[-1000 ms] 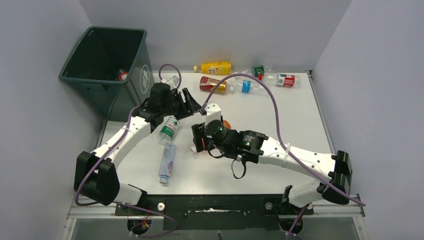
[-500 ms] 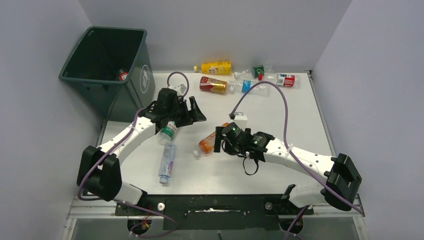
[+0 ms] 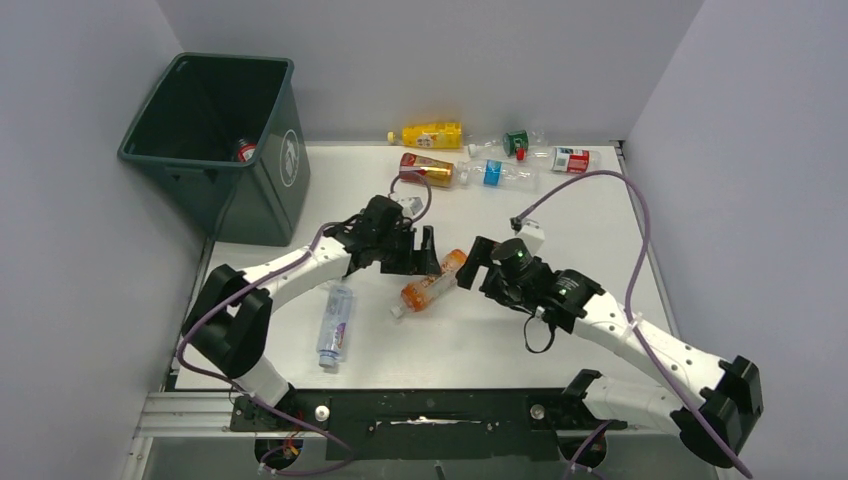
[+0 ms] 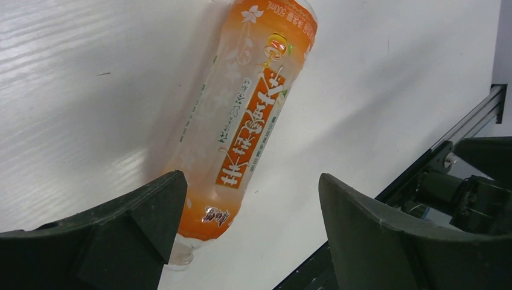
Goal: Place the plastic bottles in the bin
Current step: Pick up the plastic bottle at the center of the board.
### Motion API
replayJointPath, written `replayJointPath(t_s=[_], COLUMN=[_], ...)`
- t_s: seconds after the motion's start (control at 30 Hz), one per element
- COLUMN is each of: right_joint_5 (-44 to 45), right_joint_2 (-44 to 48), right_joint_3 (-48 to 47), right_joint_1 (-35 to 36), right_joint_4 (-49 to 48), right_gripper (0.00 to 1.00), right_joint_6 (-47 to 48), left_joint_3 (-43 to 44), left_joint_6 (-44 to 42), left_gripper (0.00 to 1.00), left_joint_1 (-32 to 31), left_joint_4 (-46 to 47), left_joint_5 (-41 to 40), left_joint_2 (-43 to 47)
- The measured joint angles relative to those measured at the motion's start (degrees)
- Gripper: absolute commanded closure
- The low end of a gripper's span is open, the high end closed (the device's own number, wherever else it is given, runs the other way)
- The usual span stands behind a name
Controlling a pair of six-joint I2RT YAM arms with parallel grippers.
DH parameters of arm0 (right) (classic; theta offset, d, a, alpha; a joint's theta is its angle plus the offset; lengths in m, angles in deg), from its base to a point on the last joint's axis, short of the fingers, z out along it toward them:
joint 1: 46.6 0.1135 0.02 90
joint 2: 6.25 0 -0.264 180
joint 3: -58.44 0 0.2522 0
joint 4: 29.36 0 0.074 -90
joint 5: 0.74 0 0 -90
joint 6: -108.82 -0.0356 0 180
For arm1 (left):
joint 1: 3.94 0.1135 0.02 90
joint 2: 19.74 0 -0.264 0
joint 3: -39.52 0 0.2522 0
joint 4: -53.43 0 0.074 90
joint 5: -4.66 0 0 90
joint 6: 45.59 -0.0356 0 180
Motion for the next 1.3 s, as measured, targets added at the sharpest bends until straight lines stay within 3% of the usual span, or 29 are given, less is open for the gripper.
replayJointPath(t_s=[0.37, 0.63, 0.77, 0.9, 1.17, 1.3], right_joint_5=[-3.6, -12.1, -16.9, -20.8, -24.8, -25.1], right_joint_2=[6.0, -0.1, -7.2, -16.7, -39.0, -47.9], right_joint_3=[0.3, -4.0, -7.9, -12.7, -29.6, -37.4], right_joint_1=[-9.2, -29.9, -40.5, -46.7, -47.8, -47.8], right_joint_4=[3.1, 2.9, -1.1, -7.1, -14.1, -15.7], right_gripper=[0.02, 0.02, 0.02, 0.02, 0.02, 0.02], right_joint_6=[1.3, 10.6, 15.1, 17.2, 19.4, 20.6], left_joint_3=[8.3, 9.6, 9.5, 9.1, 7.4, 6.0], left_joint_6=[-9.0, -11.6, -12.3, -12.8, -13.1, -13.8], left_gripper=[0.18, 0.18, 0.23, 0.29, 0.21, 0.30], left_joint_1=[-6.4, -9.8, -11.0, -11.1, -11.1, -11.2], left_joint_4=[-3.6, -6.1, -6.8, -6.8, -7.0, -7.0], left_joint_5=[-7.8, -13.4, -14.5, -15.3, -15.7, -15.8], left_joint_2=[-9.3, -12.5, -13.2, -13.2, -13.3, -13.8])
